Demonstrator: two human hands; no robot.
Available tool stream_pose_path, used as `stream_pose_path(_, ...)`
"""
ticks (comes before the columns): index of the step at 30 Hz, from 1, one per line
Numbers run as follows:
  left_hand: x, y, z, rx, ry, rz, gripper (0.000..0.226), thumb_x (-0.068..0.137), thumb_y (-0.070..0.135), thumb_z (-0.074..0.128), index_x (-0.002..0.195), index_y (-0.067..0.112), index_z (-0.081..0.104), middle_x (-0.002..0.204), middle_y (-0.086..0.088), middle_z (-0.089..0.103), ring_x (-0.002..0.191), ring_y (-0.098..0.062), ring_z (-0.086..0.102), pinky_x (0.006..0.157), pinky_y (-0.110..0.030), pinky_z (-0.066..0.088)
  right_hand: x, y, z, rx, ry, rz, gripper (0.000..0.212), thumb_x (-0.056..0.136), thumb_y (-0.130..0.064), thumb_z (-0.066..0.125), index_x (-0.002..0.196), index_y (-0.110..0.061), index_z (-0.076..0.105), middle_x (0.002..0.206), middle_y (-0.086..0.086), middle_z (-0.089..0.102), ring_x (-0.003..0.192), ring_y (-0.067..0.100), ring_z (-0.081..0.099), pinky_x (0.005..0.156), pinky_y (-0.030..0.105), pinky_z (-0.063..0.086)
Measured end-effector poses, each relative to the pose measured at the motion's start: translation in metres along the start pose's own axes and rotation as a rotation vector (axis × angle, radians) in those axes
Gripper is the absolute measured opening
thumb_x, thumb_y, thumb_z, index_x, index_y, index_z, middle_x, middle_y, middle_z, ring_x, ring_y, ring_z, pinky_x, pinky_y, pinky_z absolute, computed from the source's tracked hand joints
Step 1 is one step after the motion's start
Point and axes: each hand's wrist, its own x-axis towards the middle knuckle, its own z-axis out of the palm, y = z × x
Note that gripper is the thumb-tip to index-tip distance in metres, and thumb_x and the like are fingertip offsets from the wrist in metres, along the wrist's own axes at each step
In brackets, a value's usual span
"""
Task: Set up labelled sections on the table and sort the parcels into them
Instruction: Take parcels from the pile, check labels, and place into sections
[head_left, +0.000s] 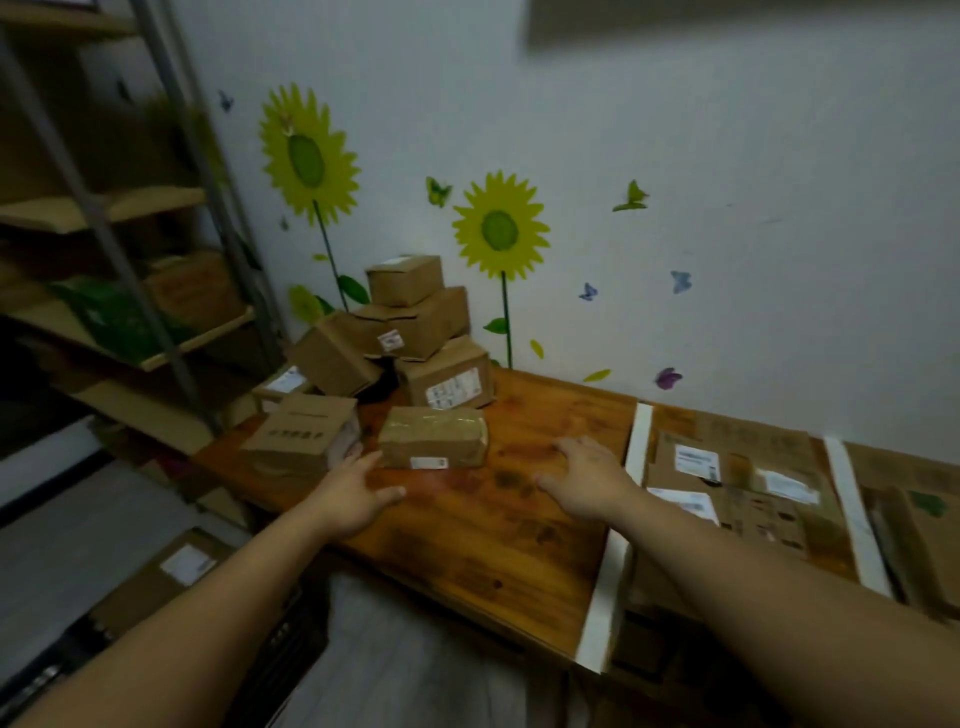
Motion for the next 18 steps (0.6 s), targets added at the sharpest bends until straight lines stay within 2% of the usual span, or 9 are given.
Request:
stream_pose_path(2,0.017,-0.017,-0.008,-0.03,-0.002,-0.015,0.082,0.083,0.048,0.064,0.149,0.027,0.022,0.159,0.001,0.01,0.145,-0.022,0.013,0.118,-0.044,0.018,0.026,-0.016,0.008,-0.014,-0.019,-0.001,0.067,0.092,-0.054,0.049,0.147,-0.018,0.032,0.152,0.01,0.031,0.141,0.029,0.026,0.112,0.035,0.025)
stream_pose_path(6,0.065,-0.031,-0.016,-0.127,0.008,-0.077,0.085,0.083,0.044,0.066,0.15,0.032,0.016,0.157,0.001,0.013,0.14,-0.026,0.025,0.112,-0.047,0.031,0.088,-0.036,0.026,-0.001,-0.036,0.029,0.07,0.09,-0.054,0.052,0.148,-0.021,0.031,0.153,0.009,0.029,0.14,0.028,0.028,0.114,0.038,0.027)
stream_pose_path(10,0.132,-0.032,-0.022,-0.155,0.001,-0.089,0.079,0.086,0.037,0.063,0.15,0.03,0.016,0.157,-0.001,0.017,0.142,-0.025,0.022,0.115,-0.046,0.025,0.161,-0.046,0.045,0.068,-0.08,0.061,0.06,0.094,-0.047,0.053,0.145,-0.02,0.036,0.15,0.007,0.035,0.137,0.025,0.033,0.112,0.037,0.028)
stream_pose_path(11,0.15,-0.032,-0.022,-0.18,-0.013,-0.097,0.076,0.088,0.035,0.063,0.149,0.029,0.018,0.156,-0.002,0.02,0.141,-0.025,0.024,0.114,-0.046,0.026,0.179,-0.046,0.05,0.113,-0.098,0.068,0.053,0.095,-0.043,0.052,0.142,-0.021,0.04,0.147,0.005,0.04,0.132,0.023,0.04,0.11,0.036,0.03)
stream_pose_path(13,0.183,-0.029,-0.019,-0.244,-0.044,-0.119,0.071,0.089,0.029,0.061,0.148,0.027,0.022,0.153,-0.003,0.027,0.138,-0.025,0.03,0.112,-0.043,0.03,0.213,-0.045,0.062,0.278,-0.137,0.102,0.039,0.096,-0.034,0.053,0.133,-0.023,0.048,0.131,-0.002,0.053,0.107,0.013,0.052,0.099,0.031,0.042)
stream_pose_path(14,0.199,-0.029,-0.017,-0.259,-0.058,-0.133,0.068,0.09,0.027,0.061,0.148,0.026,0.024,0.151,-0.003,0.03,0.137,-0.024,0.032,0.11,-0.04,0.03,0.228,-0.044,0.068,0.36,-0.159,0.125,0.034,0.096,-0.029,0.054,0.13,-0.024,0.048,0.119,-0.007,0.055,0.097,0.008,0.052,0.092,0.027,0.043)
stream_pose_path(15,0.214,-0.03,-0.015,-0.265,-0.073,-0.149,0.066,0.091,0.026,0.06,0.147,0.025,0.026,0.149,-0.002,0.032,0.135,-0.023,0.034,0.108,-0.038,0.031,0.241,-0.044,0.075,0.444,-0.179,0.154,0.033,0.096,-0.027,0.054,0.128,-0.024,0.047,0.111,-0.01,0.052,0.095,0.007,0.052,0.09,0.027,0.044)
stream_pose_path(16,0.23,-0.035,-0.012,-0.273,-0.089,-0.176,0.065,0.09,0.027,0.061,0.146,0.024,0.028,0.148,-0.001,0.035,0.134,-0.022,0.037,0.106,-0.037,0.032,0.253,-0.042,0.083,0.509,-0.193,0.178,0.032,0.095,-0.027,0.055,0.127,-0.027,0.047,0.109,-0.011,0.051,0.099,0.008,0.054,0.094,0.03,0.045)
stream_pose_path(18,0.258,-0.043,-0.006,-0.3,-0.102,-0.203,0.065,0.088,0.029,0.063,0.144,0.024,0.031,0.144,-0.001,0.041,0.129,-0.022,0.043,0.103,-0.035,0.036,0.273,-0.04,0.099,0.592,-0.186,0.174,0.035,0.093,-0.034,0.056,0.127,-0.036,0.046,0.124,-0.011,0.053,0.118,0.016,0.054,0.103,0.042,0.044)
